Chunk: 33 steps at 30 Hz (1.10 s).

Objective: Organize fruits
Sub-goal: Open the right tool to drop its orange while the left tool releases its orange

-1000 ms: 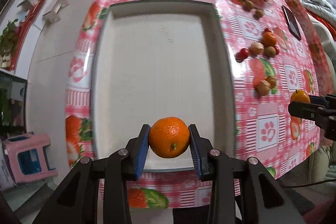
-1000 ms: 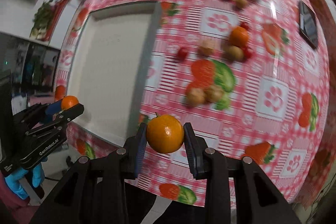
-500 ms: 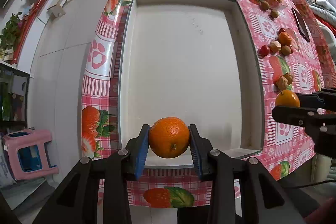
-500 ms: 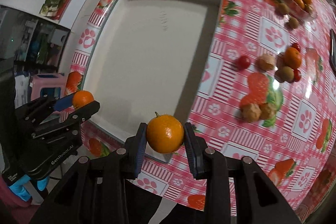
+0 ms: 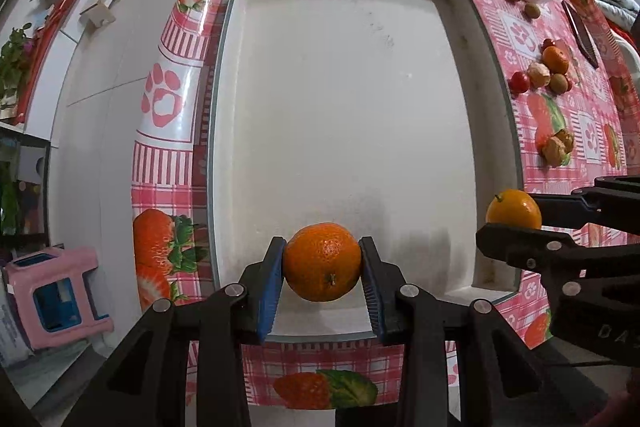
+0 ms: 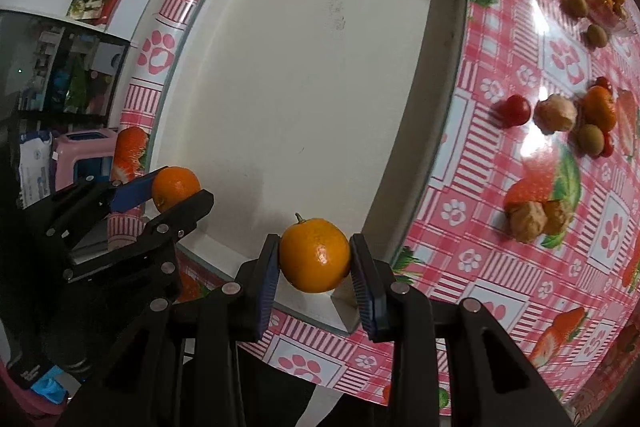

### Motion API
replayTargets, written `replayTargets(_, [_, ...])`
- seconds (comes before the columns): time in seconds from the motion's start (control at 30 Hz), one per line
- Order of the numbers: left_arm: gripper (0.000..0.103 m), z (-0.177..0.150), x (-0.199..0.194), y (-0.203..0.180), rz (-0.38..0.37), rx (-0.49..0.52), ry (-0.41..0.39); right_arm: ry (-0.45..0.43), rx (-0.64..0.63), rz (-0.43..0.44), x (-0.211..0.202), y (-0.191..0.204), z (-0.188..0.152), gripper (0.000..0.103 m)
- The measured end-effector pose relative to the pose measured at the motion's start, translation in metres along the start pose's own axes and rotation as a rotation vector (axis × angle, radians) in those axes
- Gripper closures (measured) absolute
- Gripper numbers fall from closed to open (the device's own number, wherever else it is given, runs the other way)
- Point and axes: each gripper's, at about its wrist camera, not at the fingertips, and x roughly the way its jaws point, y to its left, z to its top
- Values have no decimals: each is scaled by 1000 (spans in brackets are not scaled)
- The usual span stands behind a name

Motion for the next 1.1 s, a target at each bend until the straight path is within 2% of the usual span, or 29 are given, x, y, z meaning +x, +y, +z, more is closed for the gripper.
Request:
replayTargets(0.27, [65, -1, 7, -5, 2, 12, 14, 12, 4, 10, 10, 5, 0, 65])
replayTargets(0.33, [63, -2, 8, -9, 15, 26, 21, 11, 7, 14, 12, 6, 1, 55])
replayTargets(0.37, [53, -2, 7, -11, 20, 33, 20, 10, 9, 21, 12, 6, 0, 52])
replayTargets(0.43, [41, -4, 6, -14, 50, 40, 9, 1, 11, 14, 8, 3, 0, 44])
replayTargets(0.47, [28, -5, 4, -17, 56, 40, 5, -1, 13, 17, 6, 0, 0, 41])
replayTargets(0.5, [25, -4, 1, -18, 58, 38, -3, -8, 13, 16, 3, 0, 0, 36])
replayTargets(0.63, [25, -3, -6, -28, 67, 54, -14, -36, 5, -1, -8, -3, -1, 24])
replayTargets(0.9, [25, 2, -16, -50, 81, 81, -21, -118, 21, -91, -28, -17, -6, 13])
replayTargets(0.97, [25, 5, -21, -60, 90, 92, -26, -142, 34, -105, -36, -29, -9, 0])
replayTargets(1.1, [25, 5, -25, -71, 96, 108, -33, -149, 75, -86, -44, -45, -12, 0])
